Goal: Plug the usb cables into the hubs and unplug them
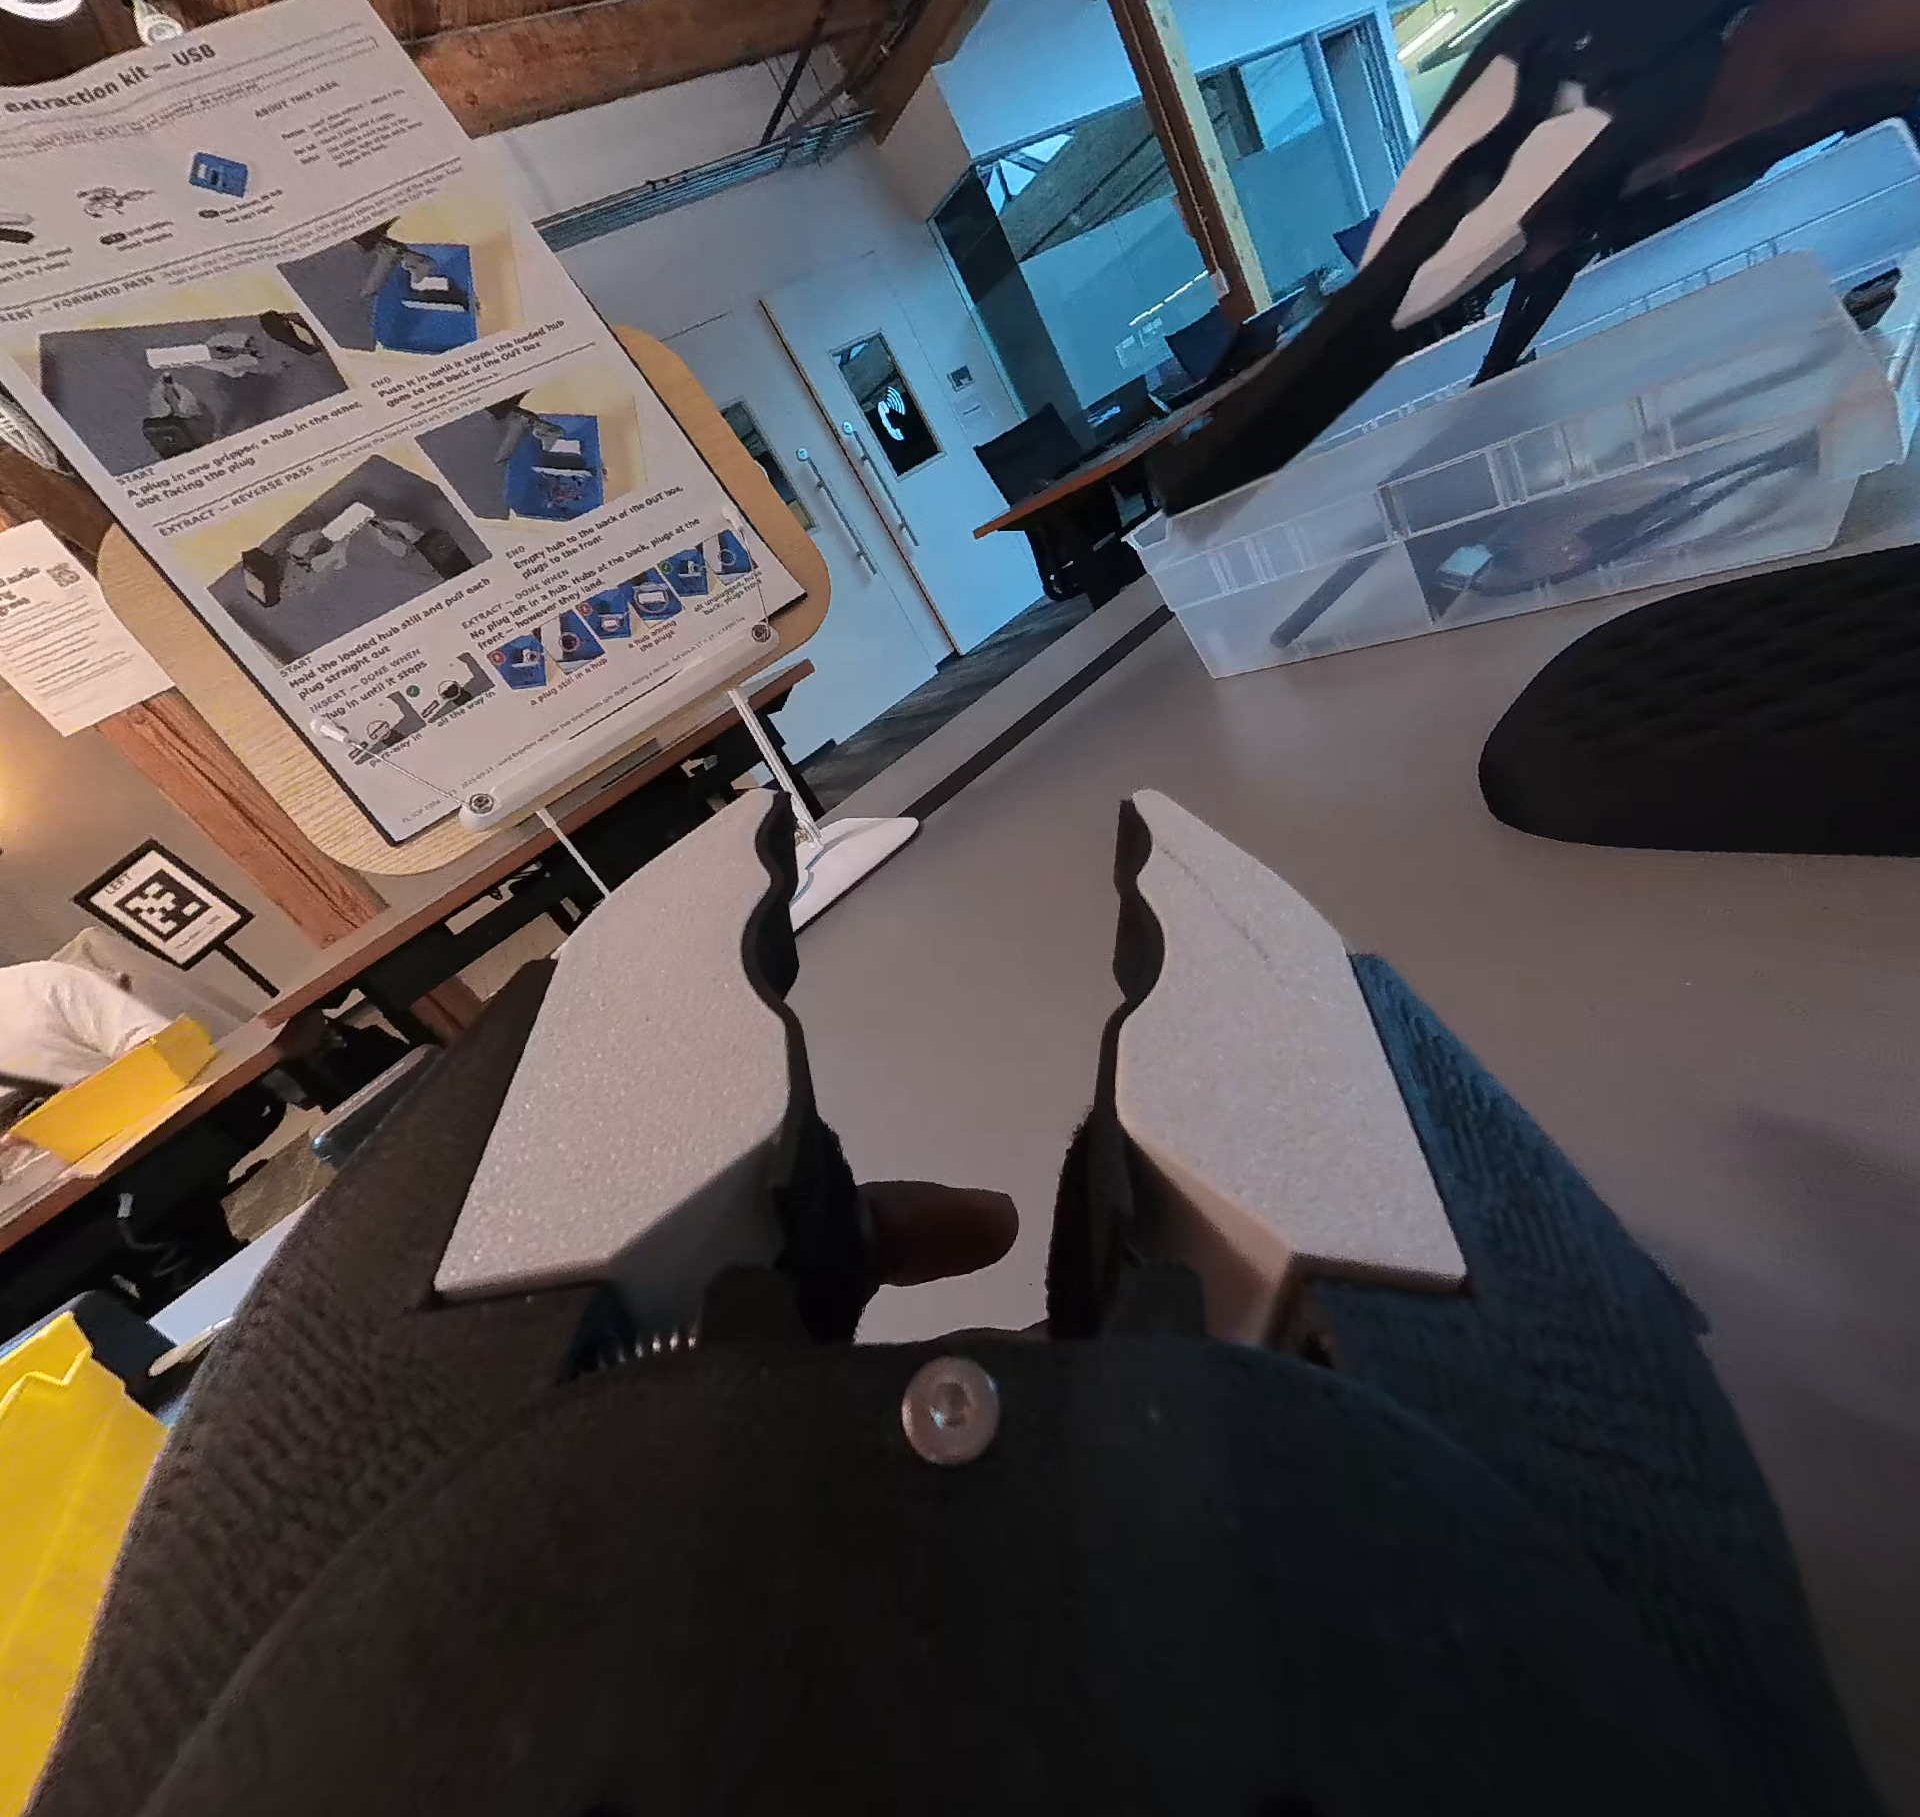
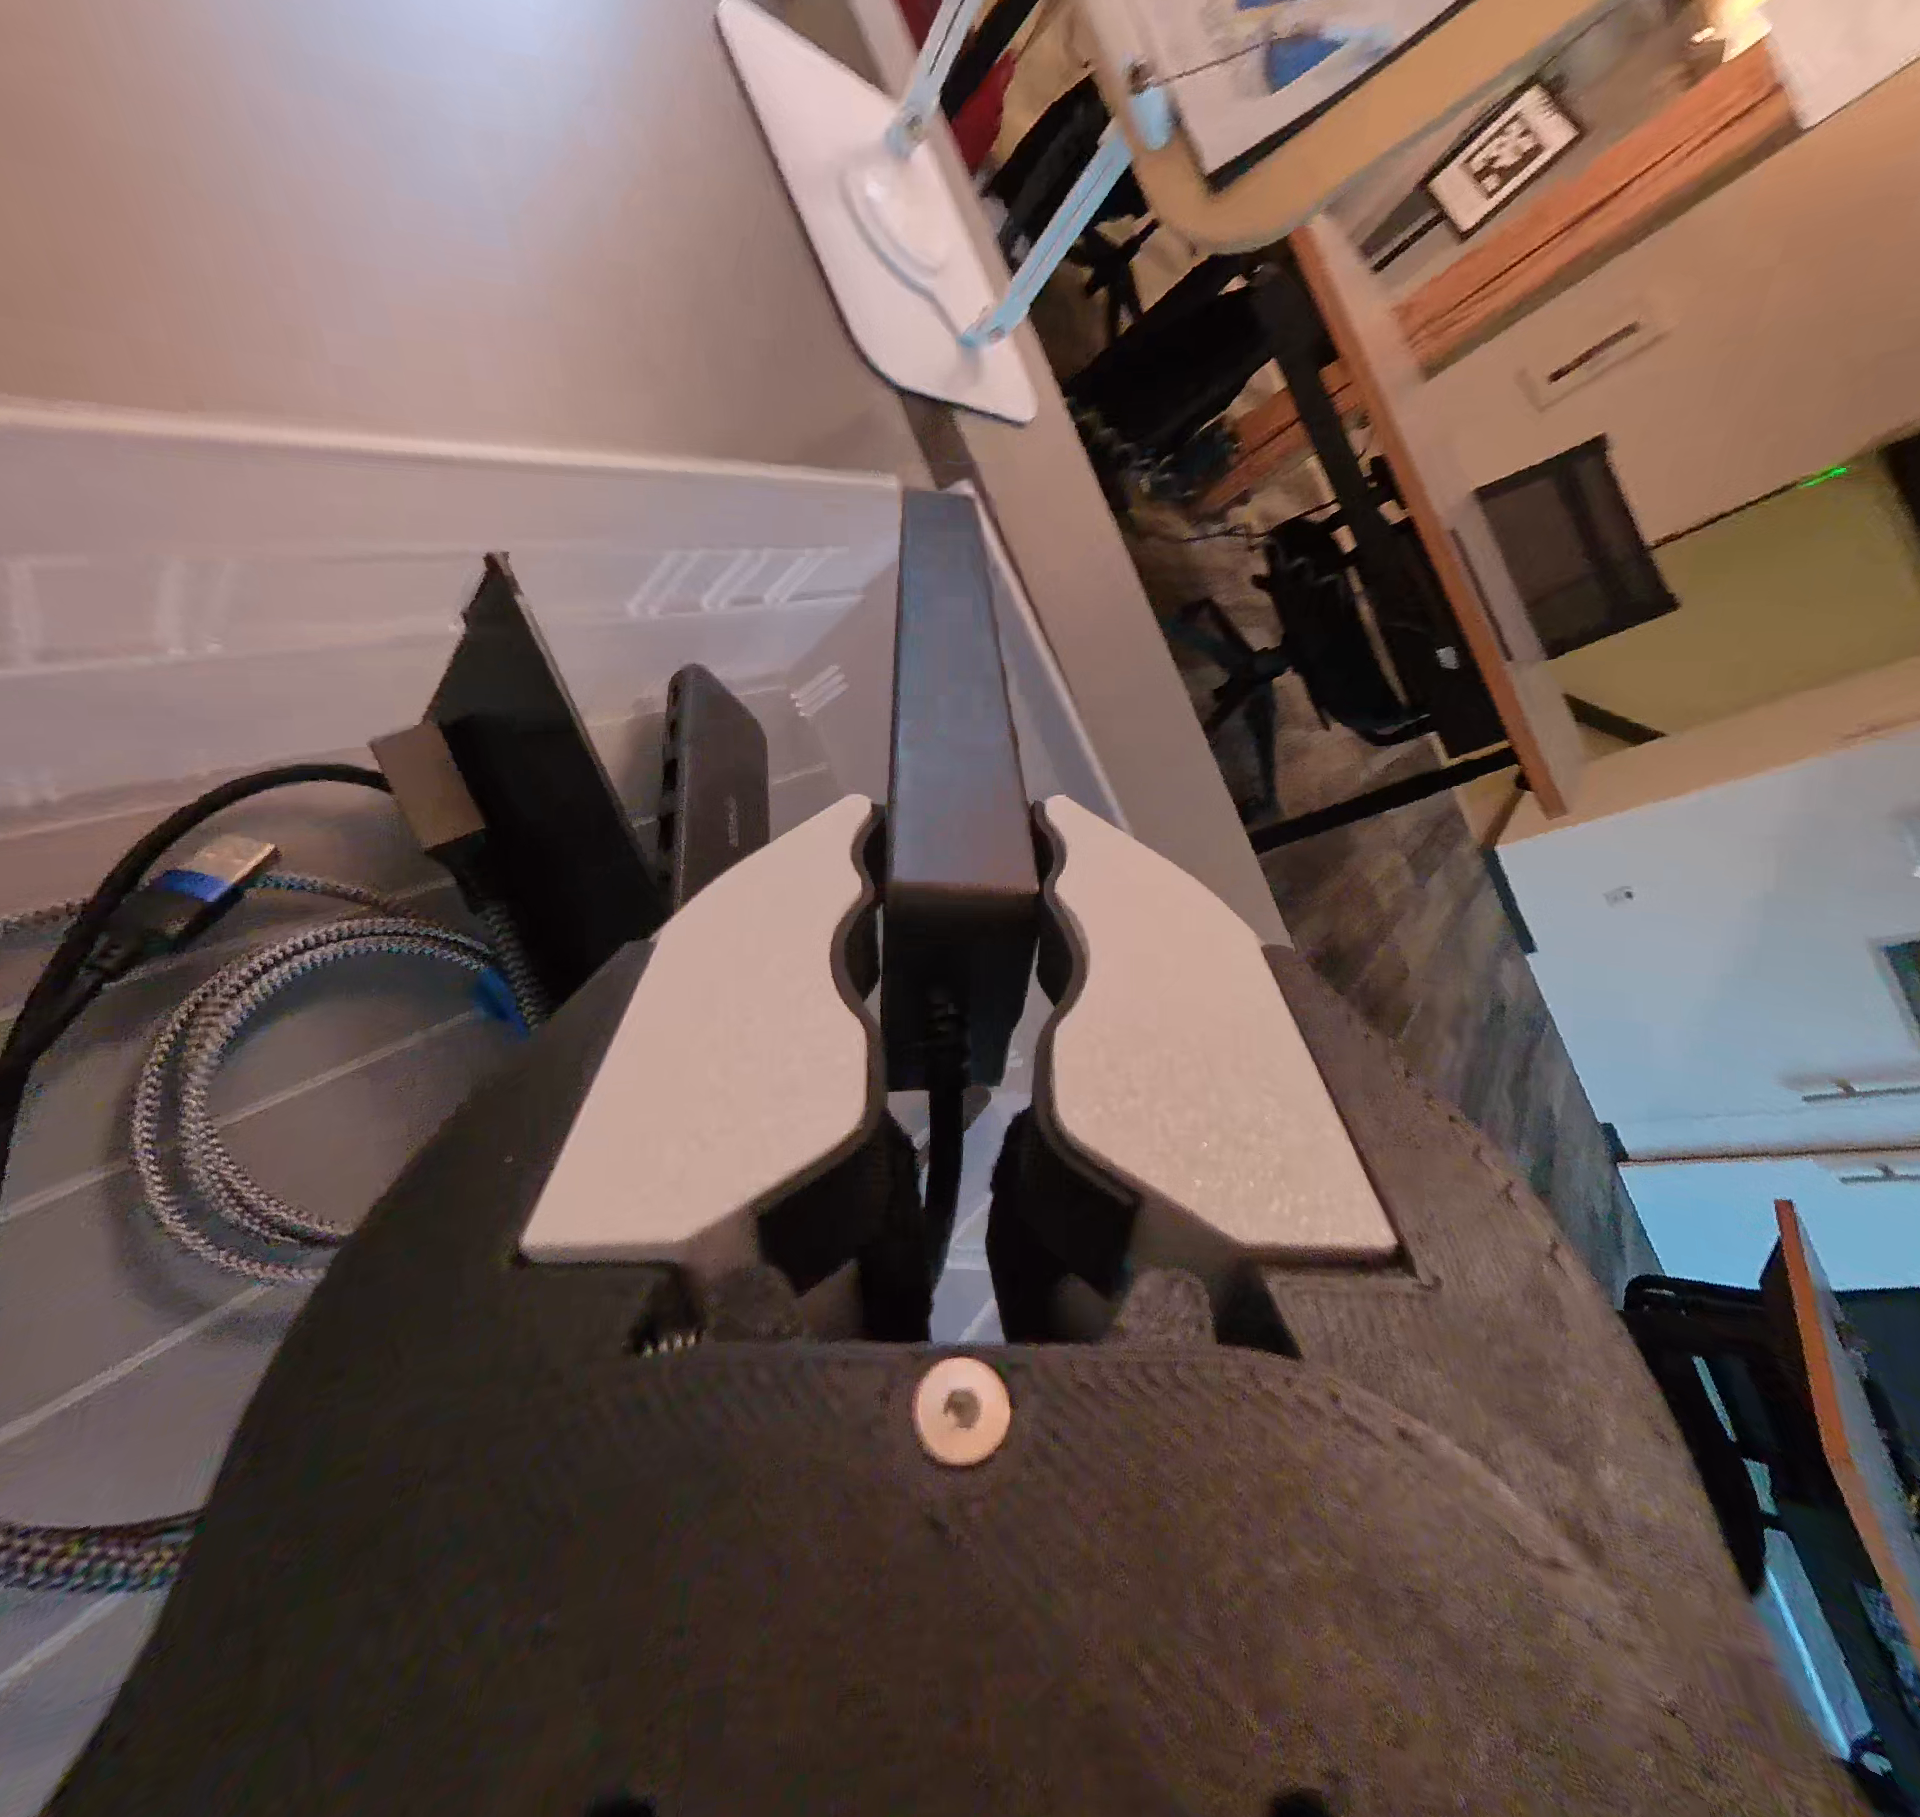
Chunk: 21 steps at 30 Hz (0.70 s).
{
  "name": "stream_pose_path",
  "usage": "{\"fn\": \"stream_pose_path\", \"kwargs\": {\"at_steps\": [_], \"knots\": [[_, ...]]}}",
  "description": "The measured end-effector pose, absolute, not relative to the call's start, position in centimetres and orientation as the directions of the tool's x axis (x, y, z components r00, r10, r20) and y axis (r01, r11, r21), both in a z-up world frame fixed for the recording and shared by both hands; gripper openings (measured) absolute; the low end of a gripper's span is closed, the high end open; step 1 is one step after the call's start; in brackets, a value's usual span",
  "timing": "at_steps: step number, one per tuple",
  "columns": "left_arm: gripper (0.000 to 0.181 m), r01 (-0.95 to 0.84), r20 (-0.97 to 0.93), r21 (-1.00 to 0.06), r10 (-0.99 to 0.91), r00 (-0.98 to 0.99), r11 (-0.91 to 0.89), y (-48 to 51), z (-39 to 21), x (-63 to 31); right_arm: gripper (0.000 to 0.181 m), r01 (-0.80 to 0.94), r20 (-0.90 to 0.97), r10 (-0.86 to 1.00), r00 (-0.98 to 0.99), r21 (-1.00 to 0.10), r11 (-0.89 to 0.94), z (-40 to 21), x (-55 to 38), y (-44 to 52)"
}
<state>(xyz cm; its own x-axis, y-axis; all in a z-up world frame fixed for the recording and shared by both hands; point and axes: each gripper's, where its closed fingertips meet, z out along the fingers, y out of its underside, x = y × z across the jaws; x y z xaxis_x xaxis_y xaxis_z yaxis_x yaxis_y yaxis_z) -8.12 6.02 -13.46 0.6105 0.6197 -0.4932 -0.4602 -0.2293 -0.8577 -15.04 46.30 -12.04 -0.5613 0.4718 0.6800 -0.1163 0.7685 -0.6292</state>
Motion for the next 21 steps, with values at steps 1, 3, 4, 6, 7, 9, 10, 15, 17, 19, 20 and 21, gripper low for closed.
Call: {"fn": "stream_pose_path", "kwargs": {"at_steps": [1,3,4,6,7,9,10,15,17,19,20,21], "knots": [[0.059,-0.461,-0.495,-0.857,0.619,0.61,-0.231,6.0,-13.5,-8.1,0.028,-0.101,0.683,0.455,-0.572,-0.609,0.787,-12.4,-15.5,46.3],[0.059,-0.461,-0.496,-0.857,0.618,0.61,-0.232,6.0,-13.5,-8.1,0.039,-0.043,0.703,0.435,-0.562,-0.55,0.834,-13.1,-16.8,47.2],[0.059,-0.461,-0.496,-0.857,0.618,0.61,-0.232,6.0,-13.5,-8.1,0.044,-0.002,0.719,0.441,-0.538,-0.524,0.851,-13.2,-17.6,47.9],[0.059,-0.461,-0.495,-0.857,0.618,0.61,-0.231,6.0,-13.5,-8.1,0.047,0.084,0.739,0.479,-0.474,-0.504,0.86,-13.1,-18.8,49.2],[0.059,-0.461,-0.494,-0.857,0.619,0.61,-0.23,6.0,-13.5,-8.1,0.05,0.128,0.741,0.502,-0.446,-0.502,0.855,-13.0,-19.1,49.8],[0.059,-0.459,-0.491,-0.859,0.622,0.61,-0.227,5.9,-13.4,-8.1,0.055,0.182,0.74,0.544,-0.395,-0.517,0.836,-12.6,-19.3,50.4],[0.059,-0.459,-0.488,-0.86,0.625,0.609,-0.224,5.9,-13.4,-8.2,0.058,0.201,0.736,0.567,-0.37,-0.533,0.822,-12.3,-19.2,50.6],[0.063,-0.452,-0.46,-0.871,0.645,0.61,-0.194,5.5,-13.0,-8.3,0.067,0.217,0.647,0.72,-0.252,-0.687,0.693,-9.5,-16.6,48.9],[0.07,-0.445,-0.441,-0.878,0.657,0.611,-0.176,5.3,-12.8,-8.4,0.069,0.156,0.551,0.8,-0.237,-0.792,0.591,-7.9,-14.3,46.7],[0.076,-0.439,-0.422,-0.885,0.67,0.611,-0.157,5.1,-12.6,-8.5,0.068,0.079,0.414,0.871,-0.266,-0.891,0.447,-6.7,-11.4,43.8],[0.077,-0.436,-0.412,-0.888,0.676,0.611,-0.147,5.0,-12.5,-8.6,0.068,0.041,0.334,0.893,-0.302,-0.931,0.362,-6.4,-9.7,42.2],[0.079,-0.434,-0.403,-0.89,0.681,0.611,-0.137,4.9,-12.3,-8.6,0.068,0.017,0.248,0.902,-0.353,-0.962,0.272,-6.5,-8.0,40.5]]}}
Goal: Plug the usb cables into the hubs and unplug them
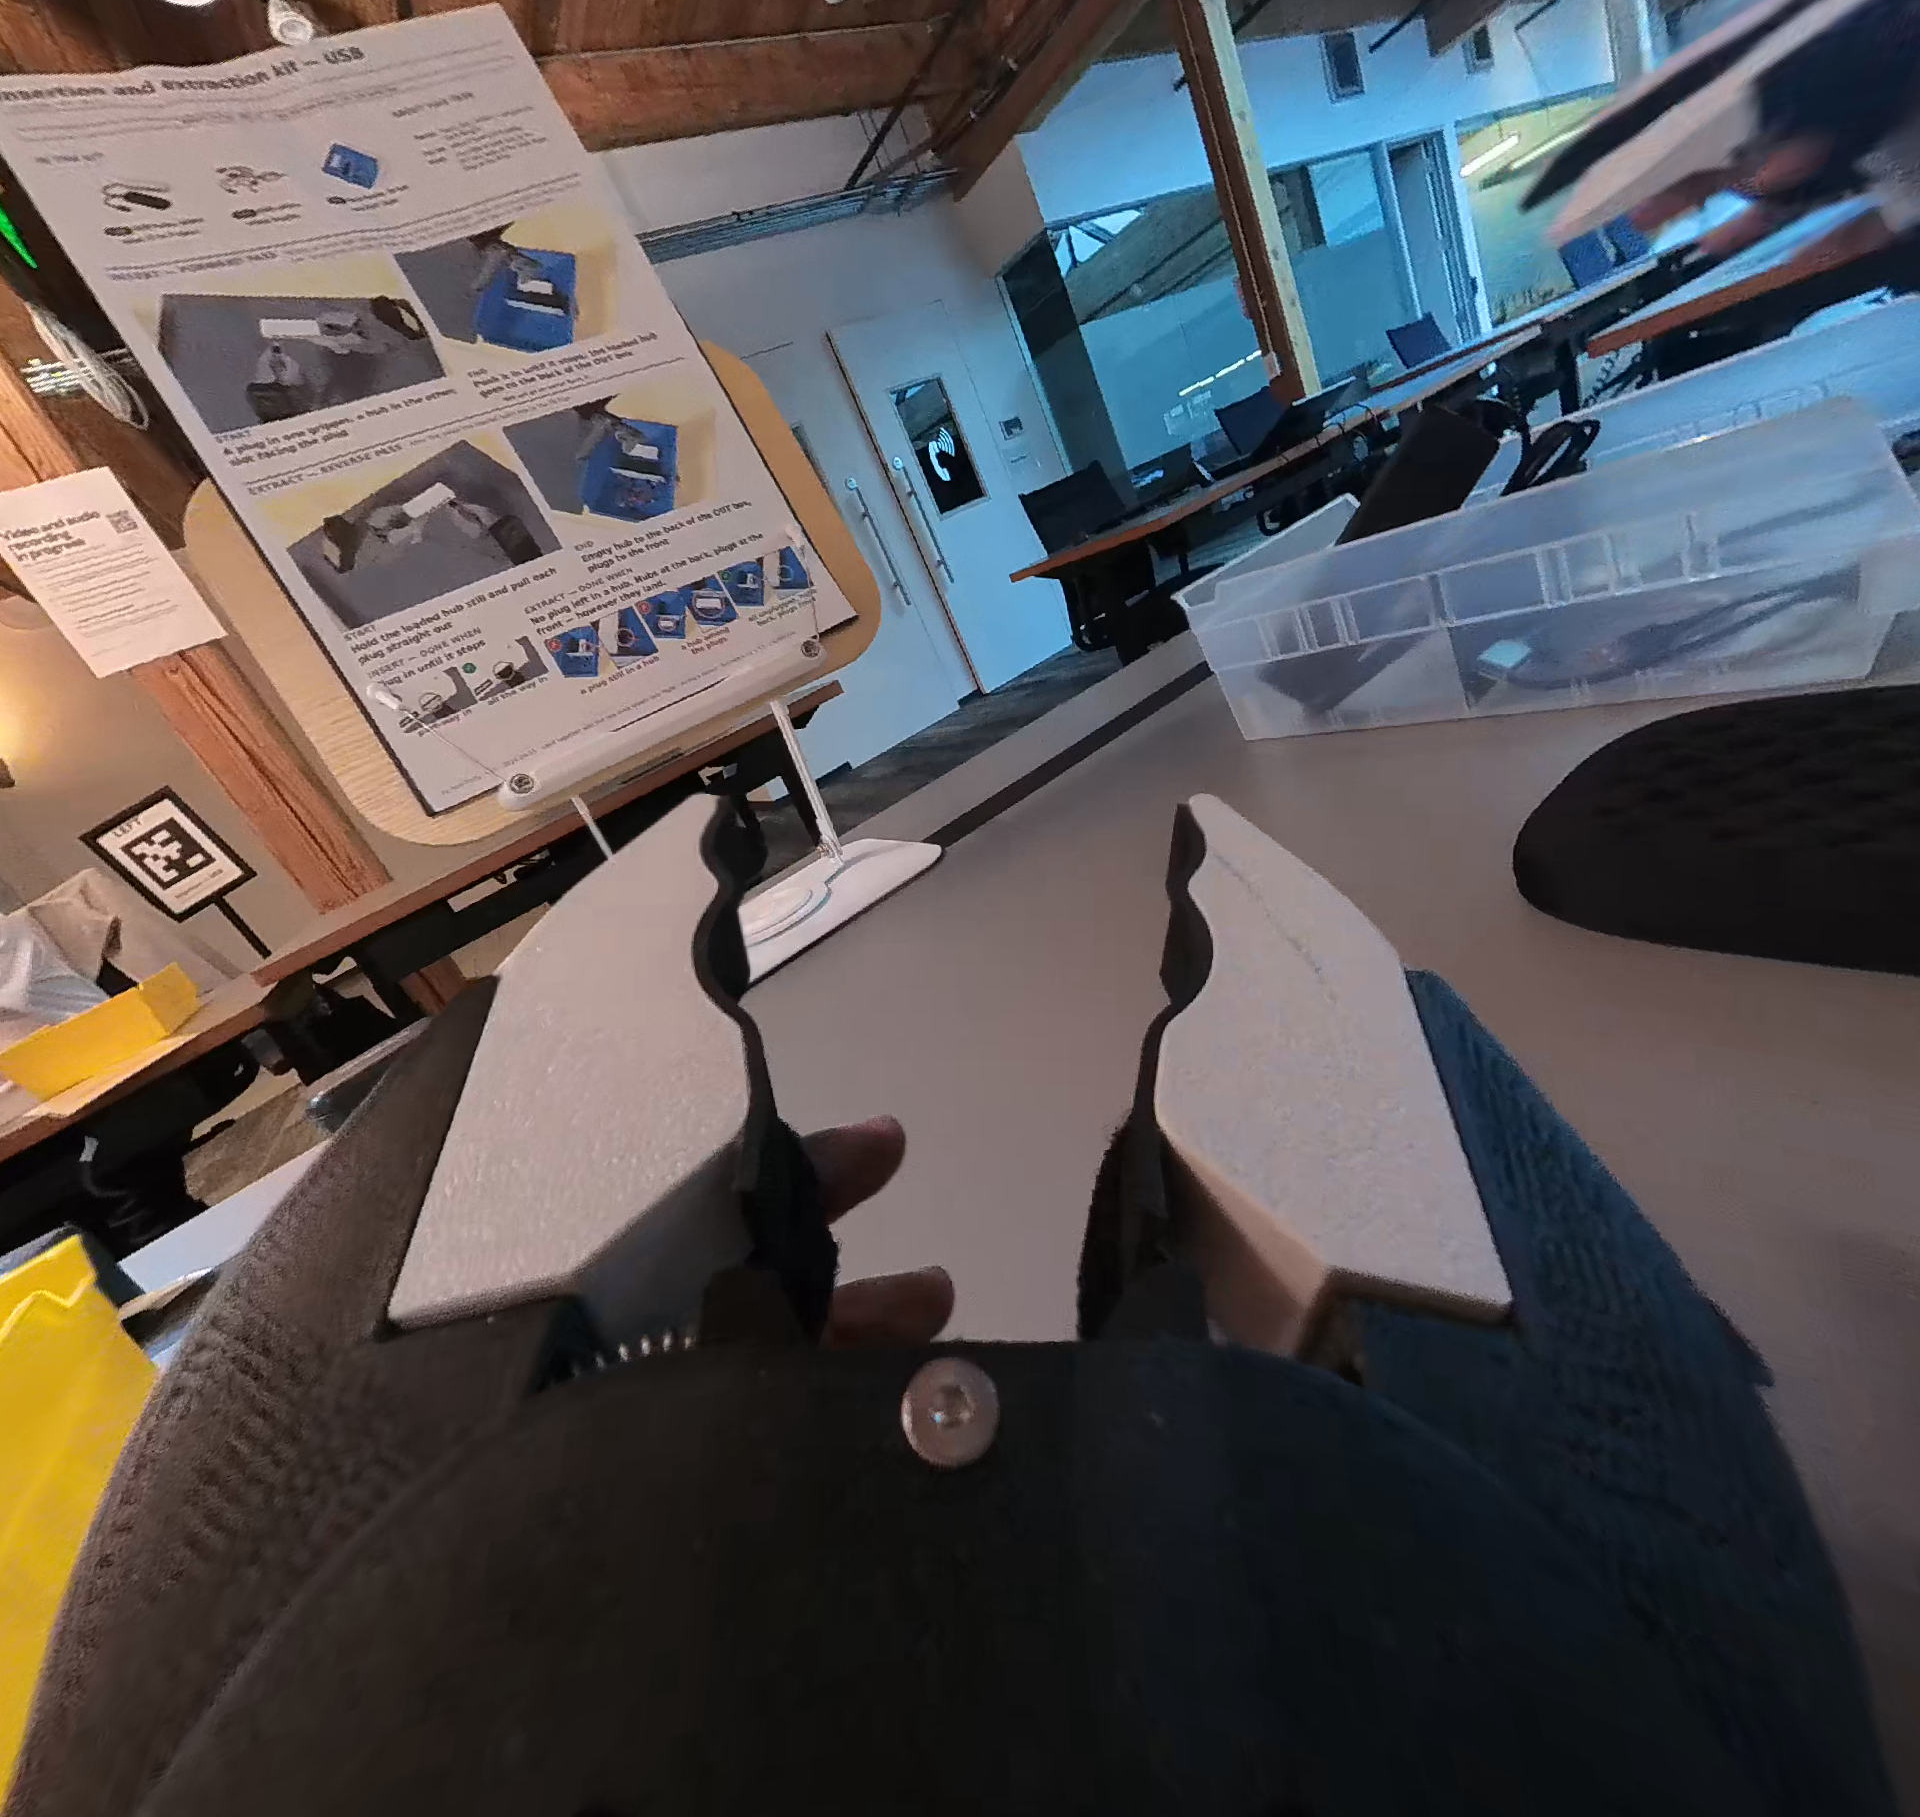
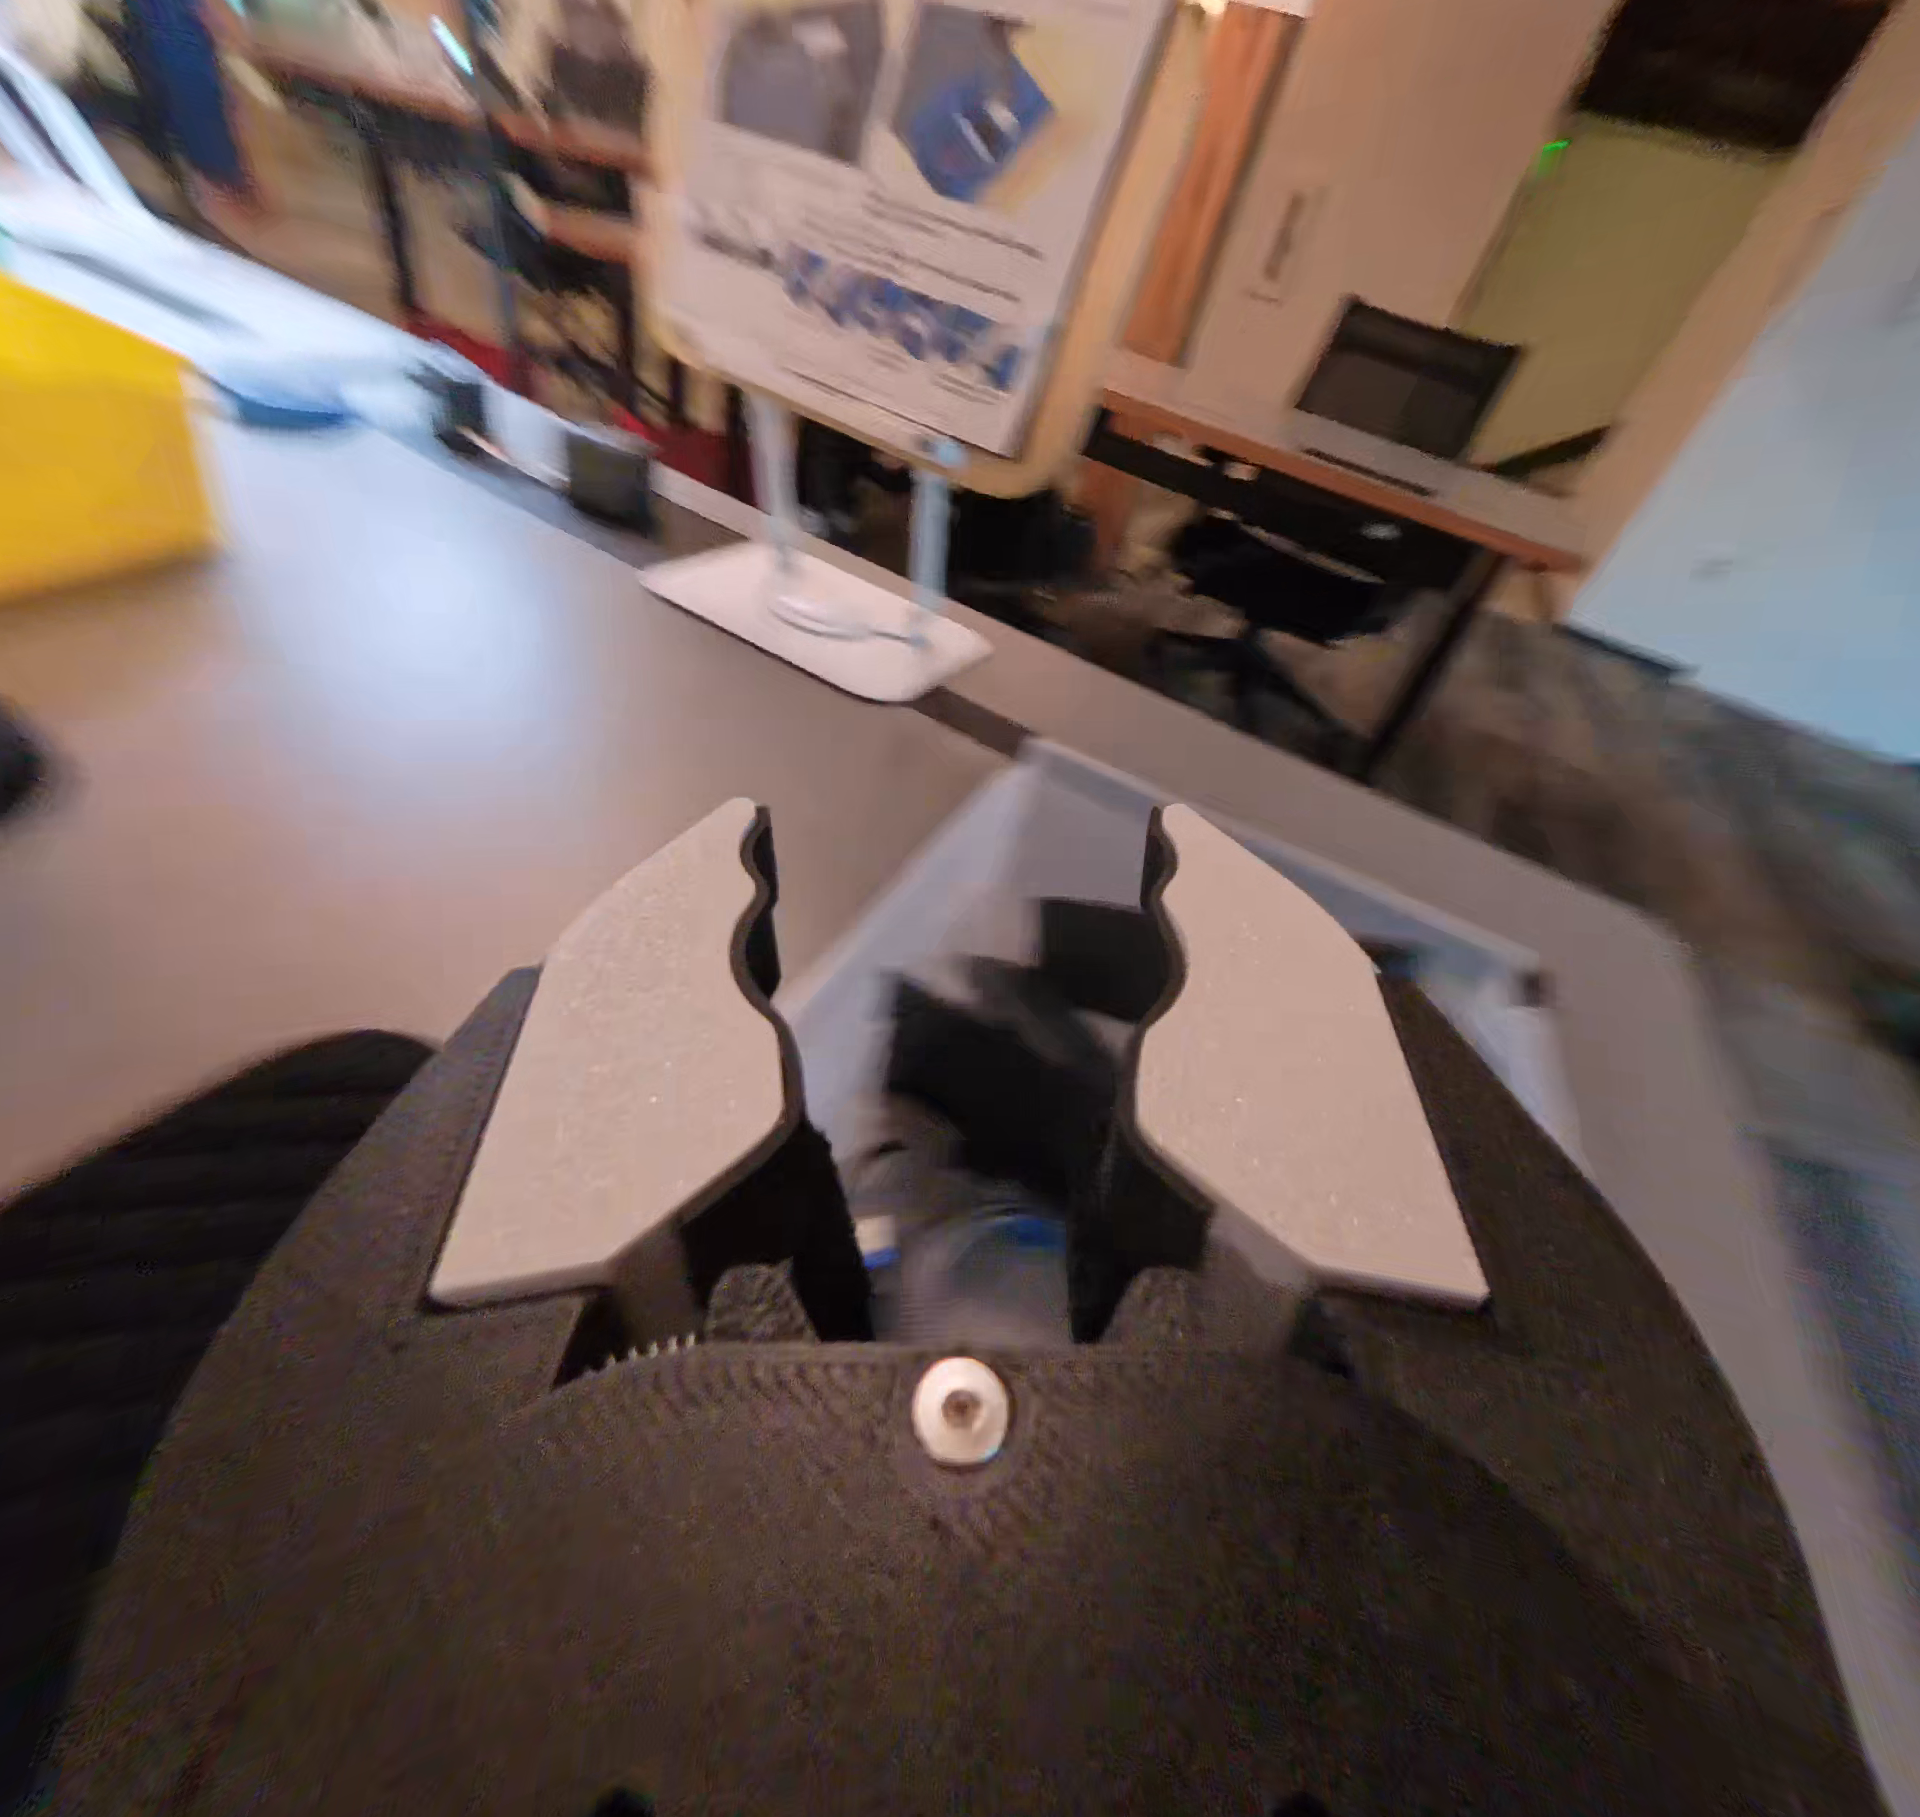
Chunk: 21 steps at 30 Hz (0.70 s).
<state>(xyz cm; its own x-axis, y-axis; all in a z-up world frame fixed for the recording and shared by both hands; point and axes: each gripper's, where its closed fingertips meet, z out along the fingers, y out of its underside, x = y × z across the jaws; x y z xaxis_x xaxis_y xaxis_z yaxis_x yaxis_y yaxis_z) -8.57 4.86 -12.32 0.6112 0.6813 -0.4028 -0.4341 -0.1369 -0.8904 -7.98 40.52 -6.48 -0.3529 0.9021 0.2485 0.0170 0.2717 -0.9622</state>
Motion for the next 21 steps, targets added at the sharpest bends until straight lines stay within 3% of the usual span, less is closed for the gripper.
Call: {"fn": "stream_pose_path", "kwargs": {"at_steps": [4,8,9,11,12,15,21], "knots": [[0.08,-0.424,-0.372,-0.9,0.682,0.63,-0.099,4.8,-12.1,-8.5,0.075,0.079,0.013,0.911,-0.412,-0.996,0.05,-10.5,-2.9,36.2],[0.08,-0.404,-0.331,-0.913,0.677,0.658,-0.054,4.7,-11.8,-8.3,0.077,0.271,0.198,0.939,-0.281,-0.922,0.275,-17.2,-2.8,36.4],[0.08,-0.397,-0.317,-0.917,0.674,0.667,-0.039,4.8,-11.8,-8.3,0.069,0.331,0.256,0.924,-0.285,-0.878,0.346,-18.4,-3.1,36.4],[0.08,-0.383,-0.297,-0.924,0.666,0.684,-0.019,4.8,-11.7,-8.2,0.023,0.453,0.355,0.888,-0.292,-0.766,0.456,-20.4,-3.8,36.5],[0.079,-0.38,-0.293,-0.925,0.667,0.685,-0.015,4.8,-11.7,-8.2,0.015,0.491,0.41,0.869,-0.277,-0.717,0.495,-20.8,-4.3,36.6],[0.079,-0.378,-0.29,-0.926,0.666,0.688,-0.012,4.7,-11.7,-8.2,0.019,0.504,0.489,0.82,-0.297,-0.65,0.57,-20.9,-5.9,35.6],[0.078,-0.382,-0.303,-0.924,0.648,0.699,-0.02,5.1,-11.8,-7.8,0.021,0.483,0.477,0.81,-0.342,-0.65,0.587,-21.0,-9.3,33.0]]}}
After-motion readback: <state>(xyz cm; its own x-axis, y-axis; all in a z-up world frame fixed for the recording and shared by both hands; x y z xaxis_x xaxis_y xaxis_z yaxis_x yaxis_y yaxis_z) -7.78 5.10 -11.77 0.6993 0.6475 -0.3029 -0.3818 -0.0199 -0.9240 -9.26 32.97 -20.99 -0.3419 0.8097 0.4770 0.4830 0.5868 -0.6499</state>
